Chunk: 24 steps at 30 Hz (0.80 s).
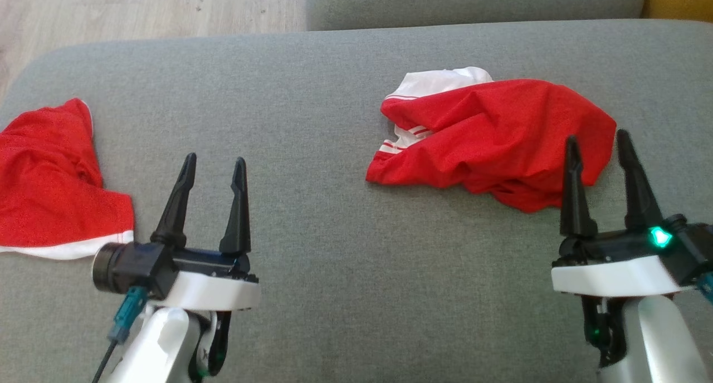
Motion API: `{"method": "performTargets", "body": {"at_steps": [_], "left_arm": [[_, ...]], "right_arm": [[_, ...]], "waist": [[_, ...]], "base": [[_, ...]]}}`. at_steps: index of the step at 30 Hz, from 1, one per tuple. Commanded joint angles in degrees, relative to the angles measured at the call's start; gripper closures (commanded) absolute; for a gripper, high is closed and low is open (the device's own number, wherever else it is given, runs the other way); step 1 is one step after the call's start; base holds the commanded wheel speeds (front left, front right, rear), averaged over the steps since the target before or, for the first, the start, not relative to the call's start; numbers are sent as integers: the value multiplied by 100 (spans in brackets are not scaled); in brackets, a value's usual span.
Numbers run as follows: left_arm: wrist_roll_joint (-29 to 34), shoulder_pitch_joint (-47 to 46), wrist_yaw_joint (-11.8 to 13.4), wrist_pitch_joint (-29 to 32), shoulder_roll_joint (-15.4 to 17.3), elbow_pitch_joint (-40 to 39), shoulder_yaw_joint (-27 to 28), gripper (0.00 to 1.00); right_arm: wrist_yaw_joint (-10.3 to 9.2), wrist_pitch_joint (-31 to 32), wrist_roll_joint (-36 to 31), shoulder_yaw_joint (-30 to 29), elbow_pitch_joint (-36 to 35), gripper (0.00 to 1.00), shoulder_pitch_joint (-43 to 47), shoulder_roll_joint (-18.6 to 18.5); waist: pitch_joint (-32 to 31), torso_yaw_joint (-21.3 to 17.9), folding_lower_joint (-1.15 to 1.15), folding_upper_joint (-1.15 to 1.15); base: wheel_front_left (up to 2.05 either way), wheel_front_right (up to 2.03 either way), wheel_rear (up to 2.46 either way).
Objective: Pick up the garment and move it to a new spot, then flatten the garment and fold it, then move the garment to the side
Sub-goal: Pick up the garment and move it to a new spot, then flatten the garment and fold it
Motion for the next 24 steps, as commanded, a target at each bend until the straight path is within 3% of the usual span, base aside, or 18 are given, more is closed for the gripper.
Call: {"method": "performTargets", "body": {"at_steps": [1, 11, 24], "left_arm": [[90, -228, -63, -52, 40, -204, 302, 0], [578, -242, -613, -53, -450, -67, 535, 0], [843, -475, -1113, -53, -1007, 248, 775, 0]], "right_arm": [[44, -35, -57, 152, -146, 0, -74, -16], [44, -35, -592, 800, 545, 0, -355, -16], [44, 835, -2236, 1512, 3299, 0, -2105, -66]], "waist": [[-7, 12, 1, 0], [278, 358, 1, 0], [842, 1090, 1, 0]], "base": [[0, 0, 0], [0, 0, 0], [0, 0, 0]]}}
